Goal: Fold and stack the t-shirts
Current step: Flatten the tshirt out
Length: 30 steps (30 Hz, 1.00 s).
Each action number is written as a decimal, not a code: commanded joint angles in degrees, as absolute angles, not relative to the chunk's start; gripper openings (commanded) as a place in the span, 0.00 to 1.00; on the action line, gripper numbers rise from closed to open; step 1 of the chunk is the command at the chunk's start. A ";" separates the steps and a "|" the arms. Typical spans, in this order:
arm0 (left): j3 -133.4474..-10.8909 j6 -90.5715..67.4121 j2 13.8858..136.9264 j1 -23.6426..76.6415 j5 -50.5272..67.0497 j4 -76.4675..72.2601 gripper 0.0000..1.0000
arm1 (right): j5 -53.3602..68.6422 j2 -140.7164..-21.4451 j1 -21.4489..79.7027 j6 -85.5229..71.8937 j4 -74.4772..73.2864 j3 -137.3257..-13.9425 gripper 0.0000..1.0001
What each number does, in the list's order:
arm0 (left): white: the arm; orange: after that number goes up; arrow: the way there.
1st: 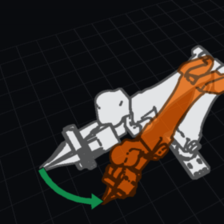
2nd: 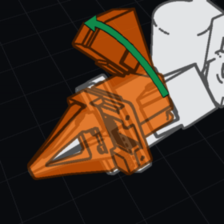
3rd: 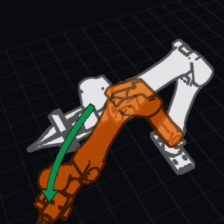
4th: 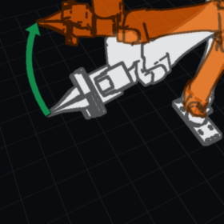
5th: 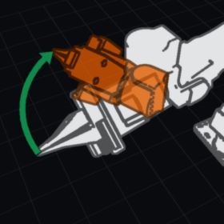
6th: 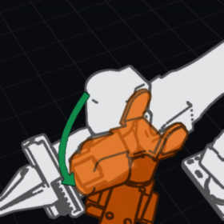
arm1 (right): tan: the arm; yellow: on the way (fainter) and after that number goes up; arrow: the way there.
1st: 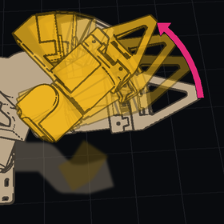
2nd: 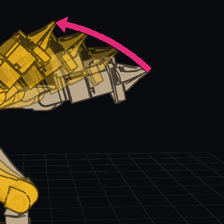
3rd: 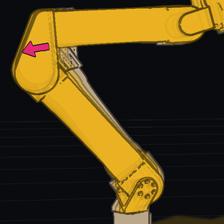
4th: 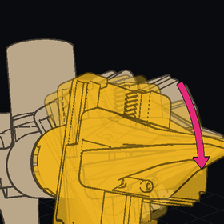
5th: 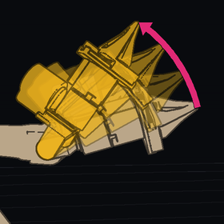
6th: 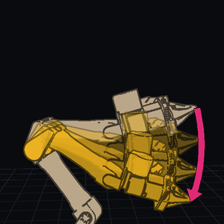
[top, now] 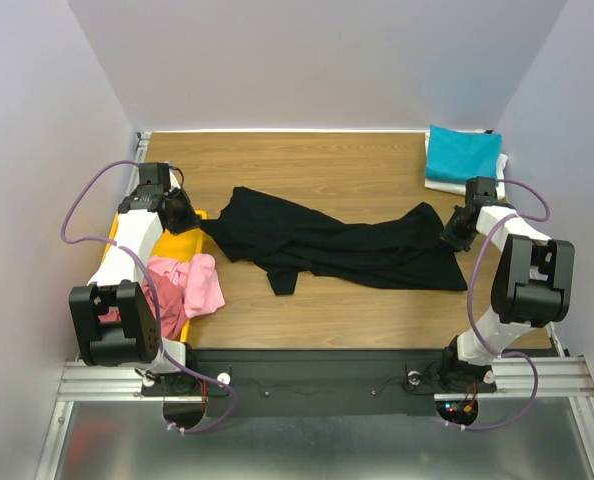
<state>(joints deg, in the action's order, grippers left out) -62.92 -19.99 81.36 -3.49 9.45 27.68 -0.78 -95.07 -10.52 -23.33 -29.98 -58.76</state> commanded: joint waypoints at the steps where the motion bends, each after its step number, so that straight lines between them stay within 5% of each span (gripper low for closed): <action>1: -63.11 -19.51 79.45 -3.78 9.93 27.33 0.00 | -0.26 -92.99 -10.90 -22.68 -29.88 -59.06 0.18; 7: -63.37 -19.42 79.37 -3.87 9.93 27.60 0.00 | -0.26 -92.03 -10.90 -22.76 -30.23 -60.11 0.00; 19: -68.90 -19.77 77.61 -3.78 12.65 30.41 0.00 | -3.60 -85.79 -10.99 -22.50 -34.71 -68.28 0.01; 30: -76.64 -28.65 72.42 -3.78 29.08 21.37 0.00 | -4.04 -80.25 -11.25 -25.92 -40.07 -82.17 0.00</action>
<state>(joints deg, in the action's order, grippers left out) -72.34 -24.64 75.64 -3.49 21.50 27.86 -2.96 -82.76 -10.61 -24.32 -38.72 -76.25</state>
